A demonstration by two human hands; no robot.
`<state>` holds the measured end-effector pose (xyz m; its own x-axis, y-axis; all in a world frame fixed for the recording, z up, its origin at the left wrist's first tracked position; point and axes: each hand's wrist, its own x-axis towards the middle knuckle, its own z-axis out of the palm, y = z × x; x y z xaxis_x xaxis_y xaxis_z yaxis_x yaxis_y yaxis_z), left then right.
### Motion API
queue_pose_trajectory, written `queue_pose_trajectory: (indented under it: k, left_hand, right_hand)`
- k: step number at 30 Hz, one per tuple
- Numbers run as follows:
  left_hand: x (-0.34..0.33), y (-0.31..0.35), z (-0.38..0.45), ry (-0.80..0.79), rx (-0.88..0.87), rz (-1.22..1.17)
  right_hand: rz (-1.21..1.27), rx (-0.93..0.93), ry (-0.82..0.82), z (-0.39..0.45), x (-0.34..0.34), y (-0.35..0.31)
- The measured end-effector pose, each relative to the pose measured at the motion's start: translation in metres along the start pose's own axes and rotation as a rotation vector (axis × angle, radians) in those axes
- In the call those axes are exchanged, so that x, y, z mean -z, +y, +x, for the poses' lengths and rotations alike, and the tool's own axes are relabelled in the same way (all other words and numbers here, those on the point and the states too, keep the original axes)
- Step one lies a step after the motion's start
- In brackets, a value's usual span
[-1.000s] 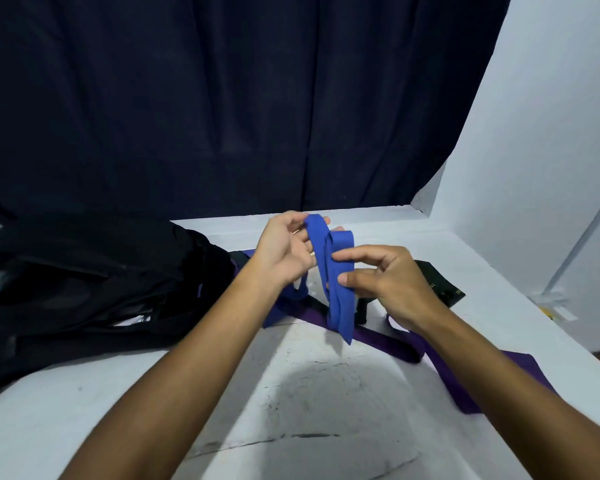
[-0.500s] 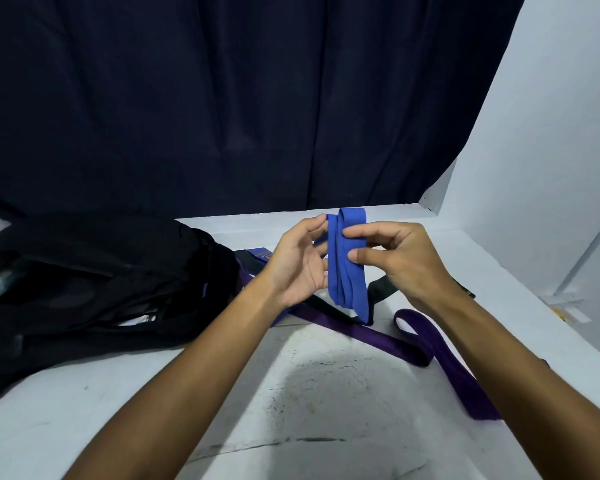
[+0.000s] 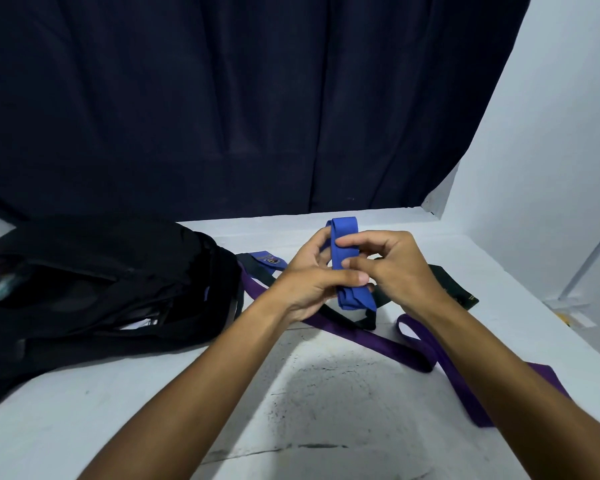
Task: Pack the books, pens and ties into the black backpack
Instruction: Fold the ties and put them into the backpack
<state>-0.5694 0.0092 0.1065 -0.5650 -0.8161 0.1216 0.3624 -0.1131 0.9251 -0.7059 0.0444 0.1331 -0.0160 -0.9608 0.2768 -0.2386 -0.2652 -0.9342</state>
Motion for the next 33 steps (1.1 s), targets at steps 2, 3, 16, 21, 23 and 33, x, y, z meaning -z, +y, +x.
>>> queue_pose_trajectory:
  k: [2,3,16,21,23,33]
  left_hand:
    - [-0.002,-0.001,-0.001,-0.032,-0.026,0.009]
    - [-0.002,-0.001,-0.002,-0.056,-0.038,0.01]
    - [0.0,0.004,-0.007,0.12,-0.099,0.205]
    - [0.007,0.003,0.006,0.481,-0.463,0.244]
    - [0.006,0.005,0.013,0.304,-0.362,0.211]
    - [-0.003,-0.012,0.005,0.221,-0.163,0.232]
  right_hand:
    - [-0.009,0.018,0.013,0.0,0.0,-0.001]
    - [-0.014,0.025,0.025,0.0,0.0,0.0]
    - [0.247,-0.085,0.015,-0.003,0.007,-0.006]
    - [0.387,-0.149,-0.084,0.001,0.022,-0.018]
    - [0.439,-0.159,-0.138,0.003,0.025,-0.026]
    - [0.484,-0.12,-0.127,0.011,0.045,-0.036]
